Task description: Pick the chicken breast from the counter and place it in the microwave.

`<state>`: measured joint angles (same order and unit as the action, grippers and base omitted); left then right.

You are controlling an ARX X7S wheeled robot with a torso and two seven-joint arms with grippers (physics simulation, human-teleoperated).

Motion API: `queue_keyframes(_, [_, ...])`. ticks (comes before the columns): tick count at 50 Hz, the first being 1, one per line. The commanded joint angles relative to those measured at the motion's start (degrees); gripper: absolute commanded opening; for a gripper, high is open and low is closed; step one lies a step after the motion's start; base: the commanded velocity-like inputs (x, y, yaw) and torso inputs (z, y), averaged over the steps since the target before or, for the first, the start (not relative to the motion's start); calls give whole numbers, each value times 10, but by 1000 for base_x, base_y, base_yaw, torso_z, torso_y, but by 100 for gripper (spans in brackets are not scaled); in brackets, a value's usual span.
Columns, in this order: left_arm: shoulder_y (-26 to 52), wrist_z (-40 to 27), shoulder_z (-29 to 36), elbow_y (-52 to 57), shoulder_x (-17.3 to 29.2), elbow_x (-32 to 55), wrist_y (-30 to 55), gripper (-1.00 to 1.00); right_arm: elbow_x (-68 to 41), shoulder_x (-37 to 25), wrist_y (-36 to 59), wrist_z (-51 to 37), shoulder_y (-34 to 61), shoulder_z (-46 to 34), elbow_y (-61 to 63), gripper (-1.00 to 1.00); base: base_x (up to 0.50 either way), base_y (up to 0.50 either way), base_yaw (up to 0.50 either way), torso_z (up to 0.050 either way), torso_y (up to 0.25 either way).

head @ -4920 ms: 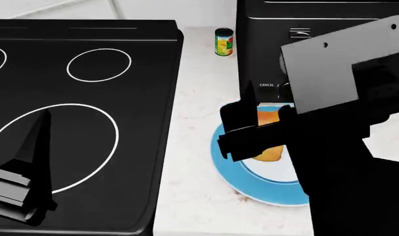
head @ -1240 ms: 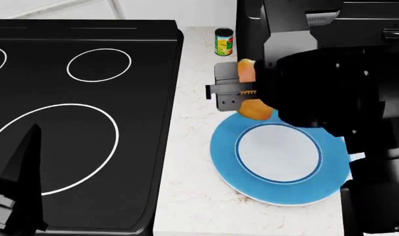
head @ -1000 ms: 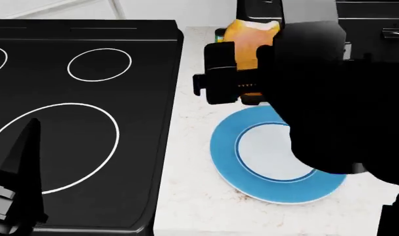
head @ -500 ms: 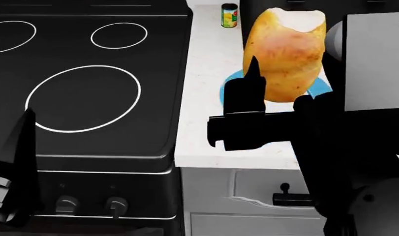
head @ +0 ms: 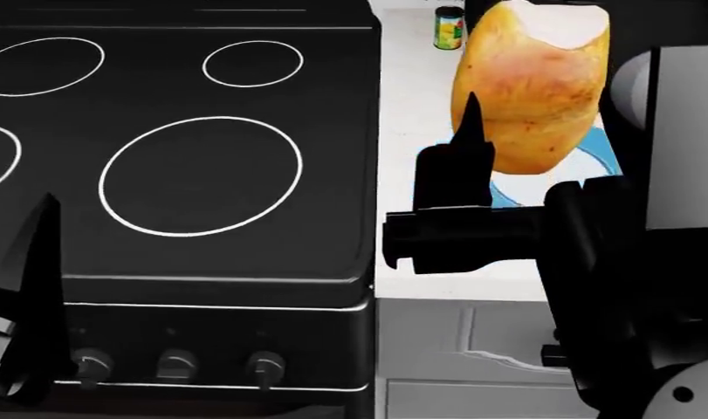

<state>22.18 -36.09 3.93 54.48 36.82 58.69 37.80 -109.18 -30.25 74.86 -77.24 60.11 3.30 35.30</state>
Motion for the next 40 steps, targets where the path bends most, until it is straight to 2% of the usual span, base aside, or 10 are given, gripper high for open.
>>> queue_keyframes(1, [5, 0, 5, -4, -1, 0, -2, 100, 11, -4, 2, 15, 4, 3, 11, -100, 0, 500, 0, 0, 0])
queue_keyframes(24, [1, 8, 18, -16, -9, -20, -17, 100, 39, -7, -1, 51, 1, -1, 10, -100, 0, 500, 0, 0, 0])
queue_keyframes(40, [-10, 5, 15, -12, -5, -19, -25, 100, 30, -14, -10, 43, 7, -18, 14, -100, 0, 500, 0, 0, 0])
